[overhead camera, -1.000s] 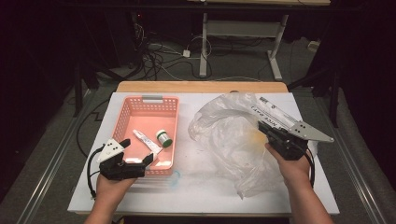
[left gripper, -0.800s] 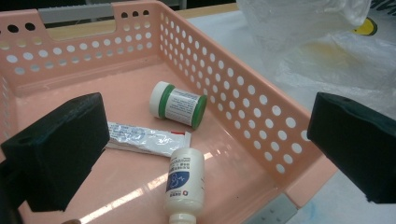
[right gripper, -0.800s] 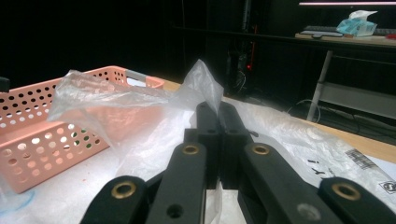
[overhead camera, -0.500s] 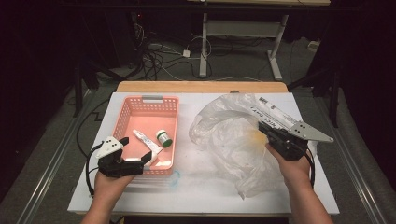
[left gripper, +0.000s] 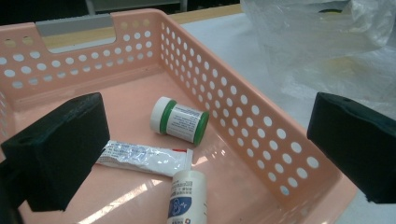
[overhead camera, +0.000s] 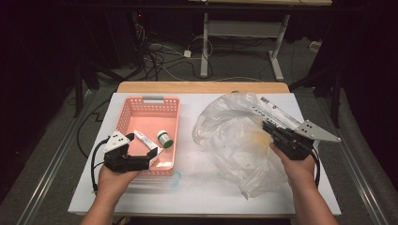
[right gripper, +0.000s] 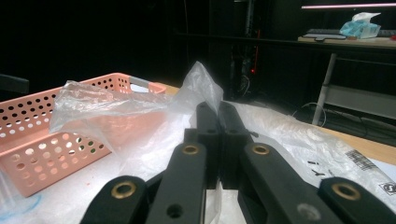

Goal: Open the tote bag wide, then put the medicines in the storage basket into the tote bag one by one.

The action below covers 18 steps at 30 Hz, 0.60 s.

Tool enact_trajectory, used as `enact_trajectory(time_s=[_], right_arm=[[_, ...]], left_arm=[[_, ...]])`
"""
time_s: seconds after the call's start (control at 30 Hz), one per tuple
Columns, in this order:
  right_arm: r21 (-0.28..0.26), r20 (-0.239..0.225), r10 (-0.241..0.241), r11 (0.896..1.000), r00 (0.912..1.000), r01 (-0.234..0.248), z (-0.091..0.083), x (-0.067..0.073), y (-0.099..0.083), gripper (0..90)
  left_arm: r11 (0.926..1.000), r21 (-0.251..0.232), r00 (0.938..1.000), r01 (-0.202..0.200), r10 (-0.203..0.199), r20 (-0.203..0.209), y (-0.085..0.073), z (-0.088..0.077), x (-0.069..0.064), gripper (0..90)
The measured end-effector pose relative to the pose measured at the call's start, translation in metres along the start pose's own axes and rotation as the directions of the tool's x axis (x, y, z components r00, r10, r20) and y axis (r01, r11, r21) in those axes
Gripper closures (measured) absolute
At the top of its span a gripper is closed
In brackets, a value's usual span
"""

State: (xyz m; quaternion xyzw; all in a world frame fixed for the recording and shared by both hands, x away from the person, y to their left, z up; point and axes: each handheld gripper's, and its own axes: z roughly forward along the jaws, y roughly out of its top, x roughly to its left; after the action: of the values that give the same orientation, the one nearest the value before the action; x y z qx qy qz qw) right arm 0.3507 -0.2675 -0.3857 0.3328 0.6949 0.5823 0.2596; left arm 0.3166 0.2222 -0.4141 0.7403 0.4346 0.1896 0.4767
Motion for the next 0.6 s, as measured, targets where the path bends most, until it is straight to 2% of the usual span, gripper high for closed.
enact_trajectory(time_s=[0.13,0.23,0.33,0.5,0.6], right_arm=[[0.007,0.003,-0.009,1.0,1.0,0.009,0.0,0.0,-0.001,90.0],[0.011,0.008,-0.011,1.0,0.9999,0.011,0.0,0.0,-0.002,90.0],[0.012,0.014,-0.018,1.0,0.9998,0.017,-0.002,-0.001,-0.002,90.0],[0.013,0.022,-0.021,1.0,0.9995,0.02,-0.005,0.0,-0.002,90.0],[0.009,0.024,-0.026,1.0,0.9994,0.026,-0.007,0.0,-0.001,90.0]], left_arm=[[0.9999,-0.001,0.9998,0.011,-0.011,0.019,0.01,0.005,0.003,0.0],[0.9996,-0.028,1.0,0.009,-0.009,0.003,0.017,0.007,0.006,0.0],[0.9992,-0.027,0.9996,0.028,-0.027,0.011,0.023,0.011,0.012,0.0],[0.9986,0.018,0.9988,0.049,-0.049,-0.005,0.029,0.02,0.023,0.0],[0.9933,0.089,0.9971,0.073,-0.071,-0.029,0.032,0.027,0.034,4.0]])
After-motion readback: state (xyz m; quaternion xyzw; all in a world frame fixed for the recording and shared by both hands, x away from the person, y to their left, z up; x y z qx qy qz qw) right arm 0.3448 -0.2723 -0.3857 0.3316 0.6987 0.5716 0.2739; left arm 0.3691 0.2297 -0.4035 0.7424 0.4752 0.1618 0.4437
